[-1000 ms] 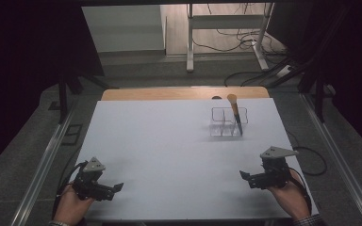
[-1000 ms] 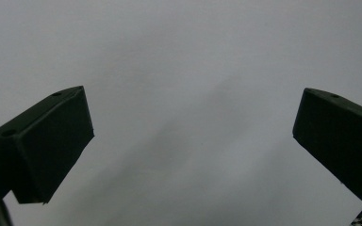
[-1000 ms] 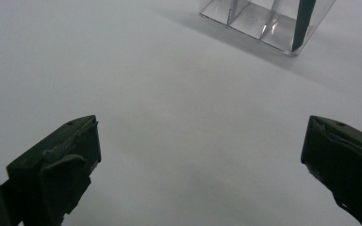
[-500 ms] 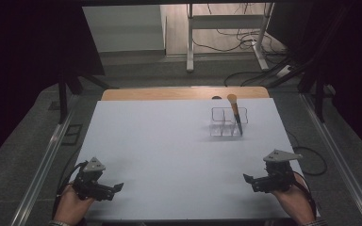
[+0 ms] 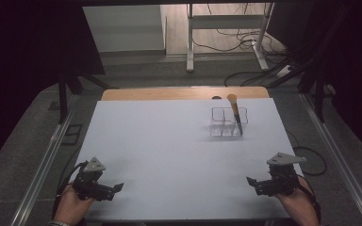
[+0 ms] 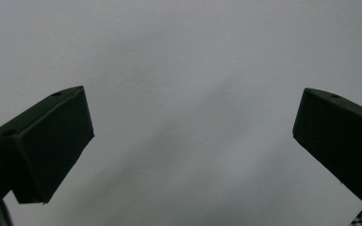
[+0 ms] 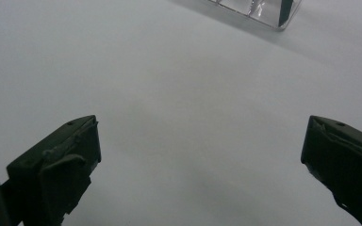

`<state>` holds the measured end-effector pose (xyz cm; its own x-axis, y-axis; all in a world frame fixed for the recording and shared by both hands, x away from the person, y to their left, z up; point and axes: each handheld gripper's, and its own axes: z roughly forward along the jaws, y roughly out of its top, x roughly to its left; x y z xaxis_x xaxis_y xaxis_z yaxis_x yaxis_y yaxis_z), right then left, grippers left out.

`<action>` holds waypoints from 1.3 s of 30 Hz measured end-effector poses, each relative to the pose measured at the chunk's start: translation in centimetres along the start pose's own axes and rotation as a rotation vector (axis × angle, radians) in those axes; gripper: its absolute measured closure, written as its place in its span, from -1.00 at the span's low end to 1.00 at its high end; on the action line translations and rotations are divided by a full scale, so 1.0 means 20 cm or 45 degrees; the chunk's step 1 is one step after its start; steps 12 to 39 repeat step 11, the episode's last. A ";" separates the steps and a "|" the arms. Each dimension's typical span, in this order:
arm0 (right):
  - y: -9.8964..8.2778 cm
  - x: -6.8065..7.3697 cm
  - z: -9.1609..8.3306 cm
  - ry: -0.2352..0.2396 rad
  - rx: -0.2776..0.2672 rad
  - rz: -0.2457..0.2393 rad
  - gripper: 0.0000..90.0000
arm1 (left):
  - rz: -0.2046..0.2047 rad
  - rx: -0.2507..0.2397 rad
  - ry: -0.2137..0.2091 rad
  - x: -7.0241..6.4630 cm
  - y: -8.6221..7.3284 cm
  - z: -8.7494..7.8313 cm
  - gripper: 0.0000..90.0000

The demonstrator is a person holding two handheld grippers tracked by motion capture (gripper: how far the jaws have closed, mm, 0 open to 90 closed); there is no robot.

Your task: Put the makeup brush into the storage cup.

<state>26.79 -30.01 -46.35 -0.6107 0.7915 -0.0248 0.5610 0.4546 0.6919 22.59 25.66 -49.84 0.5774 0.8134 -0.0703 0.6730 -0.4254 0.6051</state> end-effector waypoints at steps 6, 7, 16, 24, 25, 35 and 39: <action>-0.02 -0.01 -0.01 0.002 0.014 0.016 -1.00 | 0.002 0.001 -0.002 0.00 0.00 0.00 -1.00; -0.03 -0.01 -0.01 0.004 0.020 0.025 -1.00 | 0.003 0.000 -0.002 0.00 0.00 0.00 -1.00; -0.04 -0.01 -0.01 0.003 0.034 0.024 -1.00 | 0.008 0.004 -0.001 0.00 0.01 0.01 -1.00; -0.04 -0.01 -0.01 0.003 0.034 0.024 -1.00 | 0.008 0.004 -0.001 0.00 0.01 0.01 -1.00; -0.04 -0.01 -0.01 0.003 0.034 0.024 -1.00 | 0.008 0.004 -0.001 0.00 0.01 0.01 -1.00; -0.04 -0.01 -0.01 0.003 0.034 0.024 -1.00 | 0.008 0.004 -0.001 0.00 0.01 0.01 -1.00; -0.04 -0.01 -0.01 0.003 0.034 0.024 -1.00 | 0.008 0.004 -0.001 0.00 0.01 0.01 -1.00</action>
